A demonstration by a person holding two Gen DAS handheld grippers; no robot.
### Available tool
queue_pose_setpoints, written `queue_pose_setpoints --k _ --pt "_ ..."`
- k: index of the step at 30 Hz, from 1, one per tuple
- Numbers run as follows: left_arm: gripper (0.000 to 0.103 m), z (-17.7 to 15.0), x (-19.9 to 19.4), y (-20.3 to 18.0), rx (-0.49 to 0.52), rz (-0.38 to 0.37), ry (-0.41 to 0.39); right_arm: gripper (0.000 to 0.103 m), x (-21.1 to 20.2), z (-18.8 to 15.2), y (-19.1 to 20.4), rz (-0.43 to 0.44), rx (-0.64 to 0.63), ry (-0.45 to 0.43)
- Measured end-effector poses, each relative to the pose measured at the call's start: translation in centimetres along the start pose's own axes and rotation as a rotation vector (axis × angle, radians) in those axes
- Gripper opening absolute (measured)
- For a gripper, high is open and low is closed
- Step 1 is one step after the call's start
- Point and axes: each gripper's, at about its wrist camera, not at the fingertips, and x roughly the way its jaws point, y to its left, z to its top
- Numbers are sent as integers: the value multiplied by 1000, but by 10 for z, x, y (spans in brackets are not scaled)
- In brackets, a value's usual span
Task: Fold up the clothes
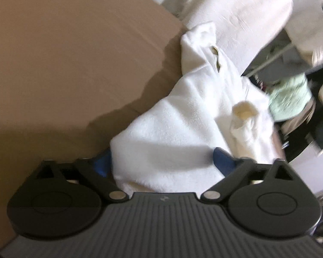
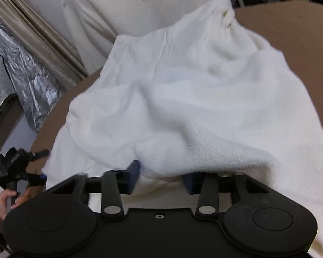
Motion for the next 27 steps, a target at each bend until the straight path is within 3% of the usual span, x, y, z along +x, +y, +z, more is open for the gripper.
queue_pose_setpoints --k 1,4,7,9,10,13,14,17,19,24,27 --pt "20 1 0 -2 3 5 9 23 0 0 2 -8 -19 -3" --pt "17 5 -25 -11 -31 25 -27 16 -7 1 6 -2 -54 -27" --pt "17 15 -84 -19 -73 33 -110 16 -23 -1 8 80 -14 -64" --pt "17 16 -90 -23 -3 148 -133 14 -26 -3 12 123 -2 -66" --pt "16 15 -89 -22 20 201 -133 12 -20 -7 16 107 -27 -30" --pt "16 -8 -37 3 -8 313 -28 10 4 -16 16 46 -60 80" --pt "16 -10 -31 4 0 323 -32 9 12 -19 16 27 -68 113" --pt "15 -5 -38 -4 33 332 -60 8 10 -15 15 12 -68 114" --pt "15 -4 -42 -8 43 336 -69 6 5 -16 25 -56 -143 107" --pt "19 -10 -32 -7 45 388 0 3 -20 -19 24 -67 -131 45" --pt "23 -6 -35 -4 9 378 11 3 -27 -26 9 -316 -248 59"
